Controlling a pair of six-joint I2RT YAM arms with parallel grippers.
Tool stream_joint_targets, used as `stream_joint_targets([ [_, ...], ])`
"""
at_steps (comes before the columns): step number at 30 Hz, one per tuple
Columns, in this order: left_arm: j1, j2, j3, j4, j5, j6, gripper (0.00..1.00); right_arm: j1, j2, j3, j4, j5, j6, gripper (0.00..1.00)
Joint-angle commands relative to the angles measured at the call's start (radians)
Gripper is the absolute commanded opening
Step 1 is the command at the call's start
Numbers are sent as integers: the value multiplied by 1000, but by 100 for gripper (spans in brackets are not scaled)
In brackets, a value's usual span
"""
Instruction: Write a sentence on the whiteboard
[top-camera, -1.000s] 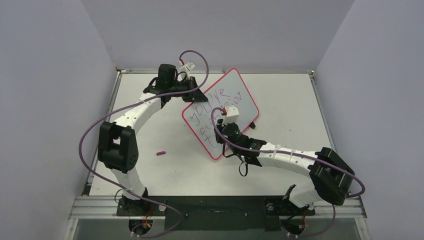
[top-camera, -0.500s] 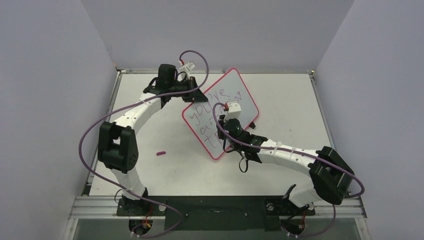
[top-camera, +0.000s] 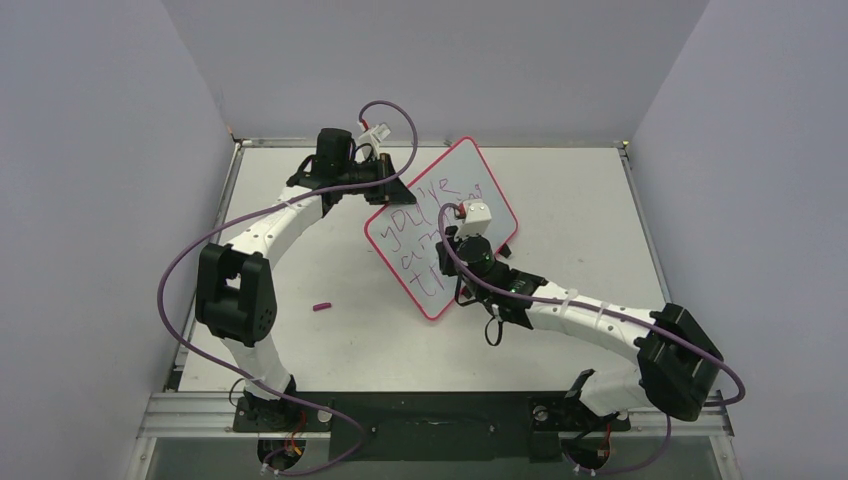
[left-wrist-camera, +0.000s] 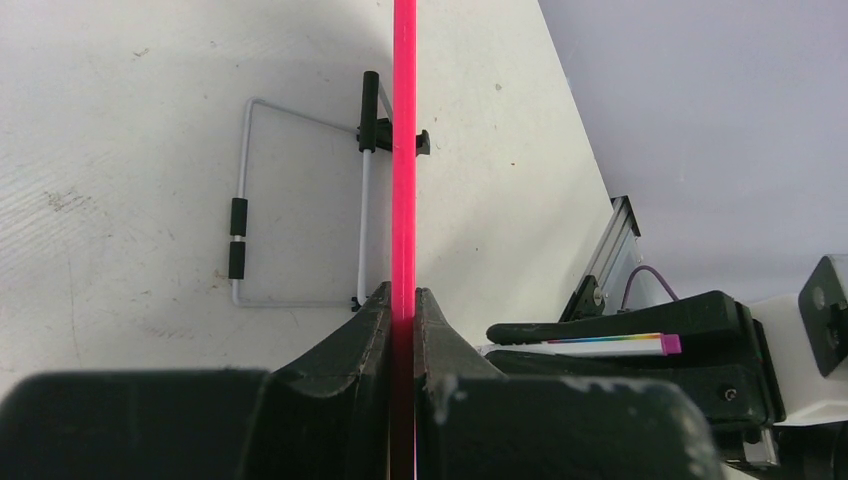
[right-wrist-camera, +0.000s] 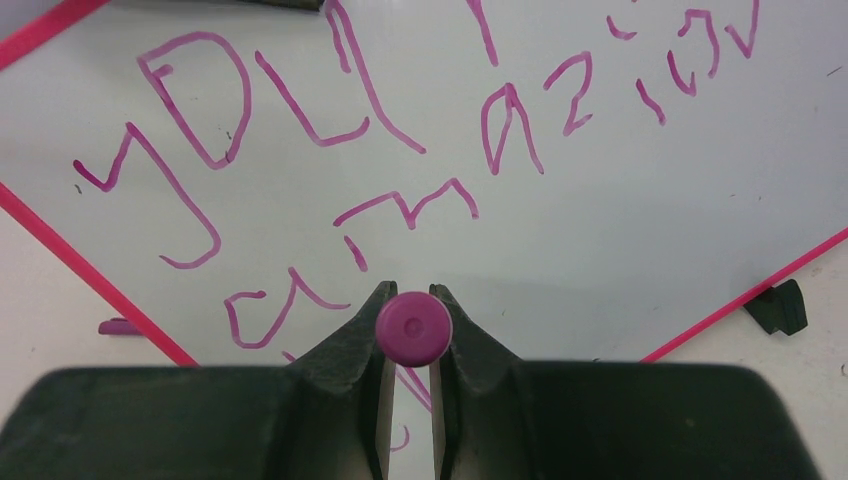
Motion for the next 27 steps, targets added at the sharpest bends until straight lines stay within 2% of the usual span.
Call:
stream_joint_targets([
  [1,-5,-78,15,76,53,-27,0,-15,-39,-5,30,10,-8,0],
  [13,-5,-72,13,76,52,-25,0,-63,15,15,58,-41,-14,0],
  [27,-5,-72,15,73,50,-25,0,-64,37,-54,98,-59,23,0],
])
